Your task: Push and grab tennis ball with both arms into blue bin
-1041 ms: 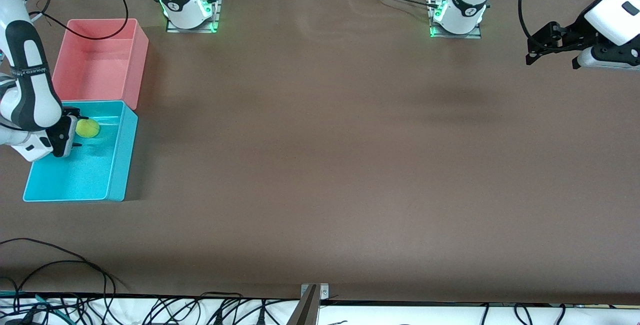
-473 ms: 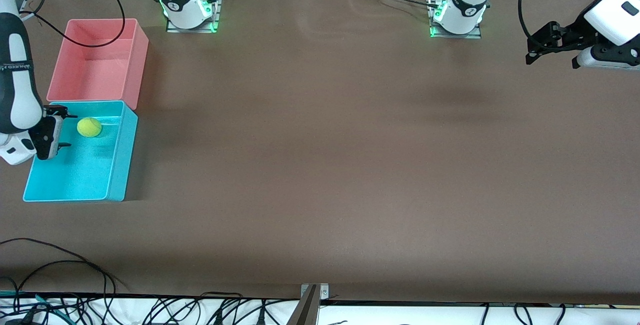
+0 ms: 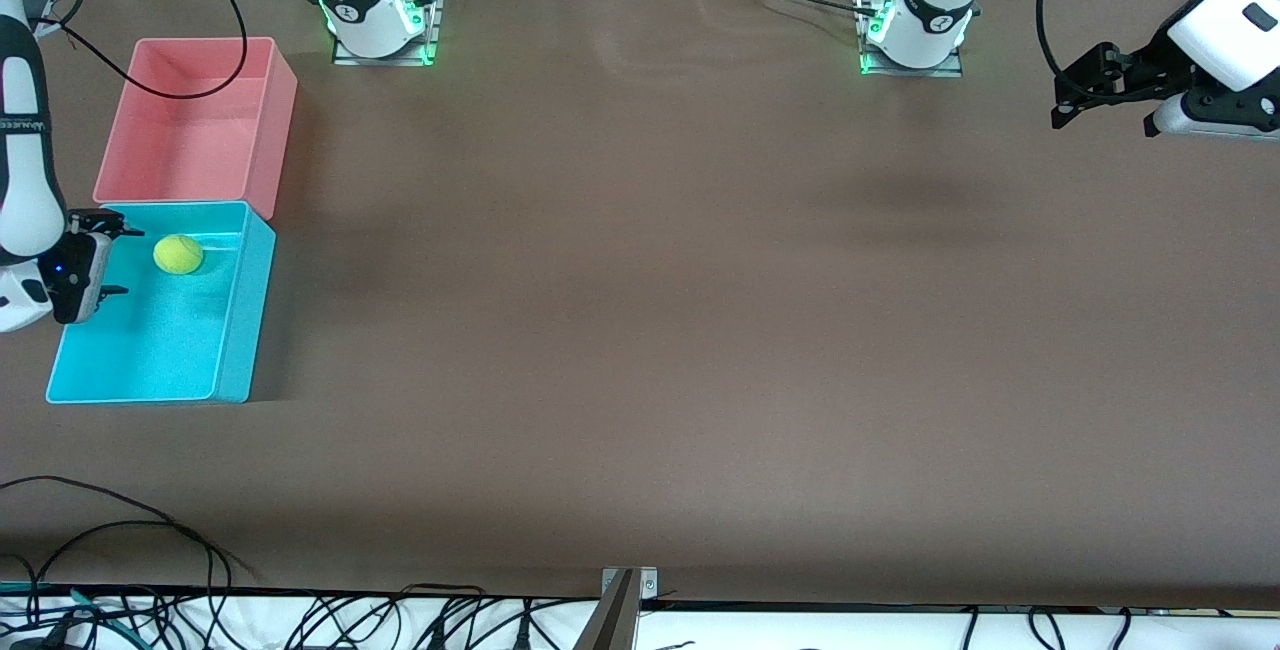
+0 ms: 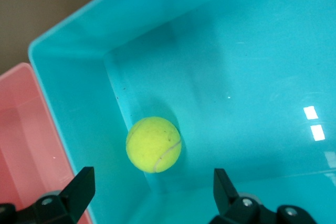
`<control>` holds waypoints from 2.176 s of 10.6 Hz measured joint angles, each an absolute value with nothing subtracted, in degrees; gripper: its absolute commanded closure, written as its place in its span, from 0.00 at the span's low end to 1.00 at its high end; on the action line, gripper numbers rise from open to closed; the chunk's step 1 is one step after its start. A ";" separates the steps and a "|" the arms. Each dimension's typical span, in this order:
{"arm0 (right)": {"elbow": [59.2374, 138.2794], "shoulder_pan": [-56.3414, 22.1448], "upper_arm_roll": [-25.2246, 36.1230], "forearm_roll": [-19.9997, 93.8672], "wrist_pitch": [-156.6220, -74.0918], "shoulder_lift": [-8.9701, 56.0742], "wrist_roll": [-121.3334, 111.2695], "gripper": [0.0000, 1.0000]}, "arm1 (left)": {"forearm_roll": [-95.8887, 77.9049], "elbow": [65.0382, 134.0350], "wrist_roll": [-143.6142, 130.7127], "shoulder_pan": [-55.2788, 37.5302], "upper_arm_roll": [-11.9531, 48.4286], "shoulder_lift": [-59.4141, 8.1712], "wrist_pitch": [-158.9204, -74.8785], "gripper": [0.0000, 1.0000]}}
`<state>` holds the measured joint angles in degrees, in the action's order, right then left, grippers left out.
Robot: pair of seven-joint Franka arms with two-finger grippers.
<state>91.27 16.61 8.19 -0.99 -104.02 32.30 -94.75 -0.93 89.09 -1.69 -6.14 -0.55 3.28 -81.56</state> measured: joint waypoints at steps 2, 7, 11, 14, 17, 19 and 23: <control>87.53 15.77 6.81 -0.86 -100.48 30.99 -91.03 0.00 | -0.93 89.09 -1.69 -6.14 -0.55 3.28 -81.53 0.00; 74.78 14.74 4.20 -0.87 -89.86 28.36 -77.10 0.00 | -0.93 89.09 -1.69 -6.14 -0.55 3.28 -81.48 0.00; 72.11 14.87 4.20 -0.48 -84.83 27.37 -61.88 0.00 | -0.93 89.07 -1.69 -6.14 -0.54 3.28 -81.46 0.00; 72.07 13.68 4.11 -2.83 -82.90 26.96 -41.91 0.00 | -0.93 89.06 -1.69 -6.14 -0.53 3.28 -81.43 0.00; 72.06 7.20 3.90 -10.46 -82.65 26.95 -25.94 0.00 | -0.93 89.05 -1.69 -6.15 -0.53 3.28 -81.40 0.00; 72.00 6.49 3.93 -10.04 -83.17 26.91 -24.35 0.00 | -0.93 89.04 -1.69 -6.15 -0.53 3.28 -81.39 0.00; 71.99 6.51 3.84 -8.58 -84.95 26.66 -17.75 0.00 | -0.93 89.04 -1.69 -6.15 -0.52 3.28 -81.38 0.00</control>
<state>71.99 6.51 3.84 -8.58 -84.95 26.66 -17.75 -0.93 89.04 -1.69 -6.15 -0.52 3.28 -81.38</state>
